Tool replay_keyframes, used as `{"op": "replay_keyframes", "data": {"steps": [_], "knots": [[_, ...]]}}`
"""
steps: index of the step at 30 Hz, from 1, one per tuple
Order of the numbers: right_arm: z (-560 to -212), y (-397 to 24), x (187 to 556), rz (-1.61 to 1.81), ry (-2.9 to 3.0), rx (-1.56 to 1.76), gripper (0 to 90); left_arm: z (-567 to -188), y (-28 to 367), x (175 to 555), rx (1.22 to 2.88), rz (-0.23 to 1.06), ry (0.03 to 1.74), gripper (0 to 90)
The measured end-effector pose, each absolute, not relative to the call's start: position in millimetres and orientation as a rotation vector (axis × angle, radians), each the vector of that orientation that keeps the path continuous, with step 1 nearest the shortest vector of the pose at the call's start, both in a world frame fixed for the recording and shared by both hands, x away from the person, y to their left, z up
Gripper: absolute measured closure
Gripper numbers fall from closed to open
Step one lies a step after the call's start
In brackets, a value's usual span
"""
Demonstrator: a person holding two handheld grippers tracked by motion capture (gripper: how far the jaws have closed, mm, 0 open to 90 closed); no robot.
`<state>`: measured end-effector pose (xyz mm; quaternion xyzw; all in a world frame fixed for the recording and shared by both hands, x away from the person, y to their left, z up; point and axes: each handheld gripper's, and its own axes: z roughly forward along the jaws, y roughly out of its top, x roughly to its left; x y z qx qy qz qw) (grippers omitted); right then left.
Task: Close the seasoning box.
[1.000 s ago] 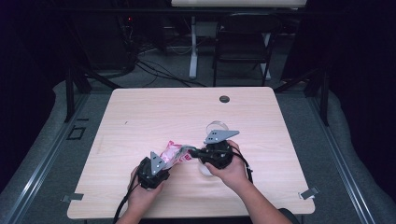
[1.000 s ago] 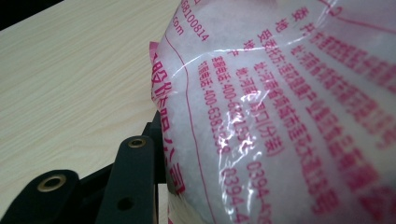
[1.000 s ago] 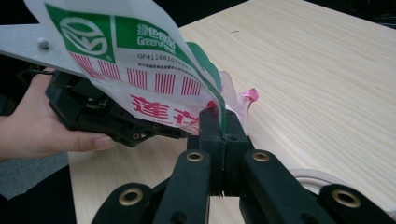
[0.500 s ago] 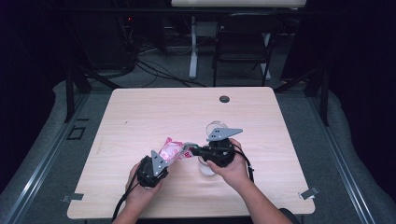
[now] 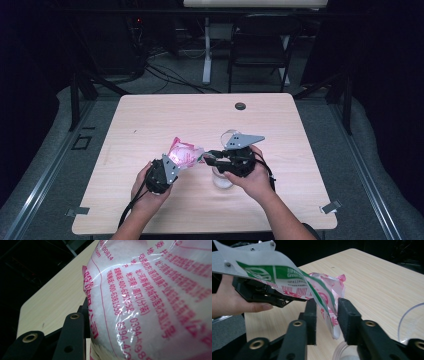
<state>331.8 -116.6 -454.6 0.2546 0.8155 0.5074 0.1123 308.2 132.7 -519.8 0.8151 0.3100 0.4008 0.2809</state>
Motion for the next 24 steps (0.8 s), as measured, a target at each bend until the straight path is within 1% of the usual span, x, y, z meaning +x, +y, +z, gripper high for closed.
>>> {"op": "replay_keyframes", "data": {"steps": [1,3,7,19,24], "knots": [[-454.0,-116.8,331.7,1.478,2.390,0.736,65.0,-519.4,132.5,308.9,2.187,1.085,0.825,61.7],[-453.5,-116.7,331.4,1.477,2.385,0.713,60.2,-519.0,132.3,310.1,2.193,1.106,0.818,61.7],[-451.7,-115.2,329.3,1.461,2.356,0.674,54.9,-518.6,133.7,311.7,2.196,1.124,0.817,61.8],[-447.2,-110.3,322.6,1.446,2.359,0.581,52.1,-518.7,134.2,311.7,2.231,1.108,0.782,61.8],[-446.3,-107.1,320.4,1.427,2.367,0.536,48.8,-517.9,134.1,309.2,2.237,1.092,0.765,61.8]]}}
